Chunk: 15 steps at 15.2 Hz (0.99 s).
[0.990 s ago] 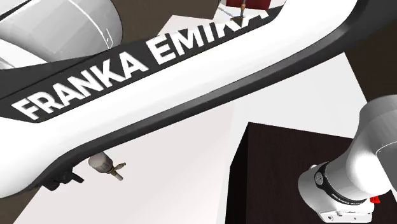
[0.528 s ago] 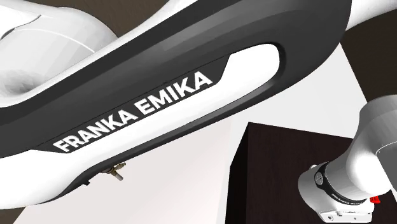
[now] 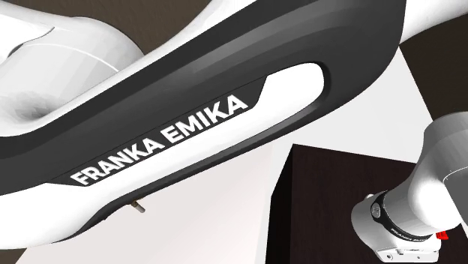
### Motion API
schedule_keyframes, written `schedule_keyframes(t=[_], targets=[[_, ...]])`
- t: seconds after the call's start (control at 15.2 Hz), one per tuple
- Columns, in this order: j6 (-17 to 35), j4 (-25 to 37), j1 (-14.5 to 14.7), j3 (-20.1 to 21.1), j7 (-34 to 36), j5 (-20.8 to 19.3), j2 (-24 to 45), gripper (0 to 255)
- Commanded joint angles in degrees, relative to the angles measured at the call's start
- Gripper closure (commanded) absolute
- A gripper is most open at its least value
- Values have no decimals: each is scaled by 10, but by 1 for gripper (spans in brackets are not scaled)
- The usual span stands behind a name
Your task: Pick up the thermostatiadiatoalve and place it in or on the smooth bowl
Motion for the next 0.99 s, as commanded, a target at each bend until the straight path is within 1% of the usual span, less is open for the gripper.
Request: schedule_keyframes(t=[0.0,0.59,0.92], targets=[[0,0,0,0,0,0,0,255],[0,0,0,0,0,0,0,255],[-35,26,0,1,-2,2,-9,255]])
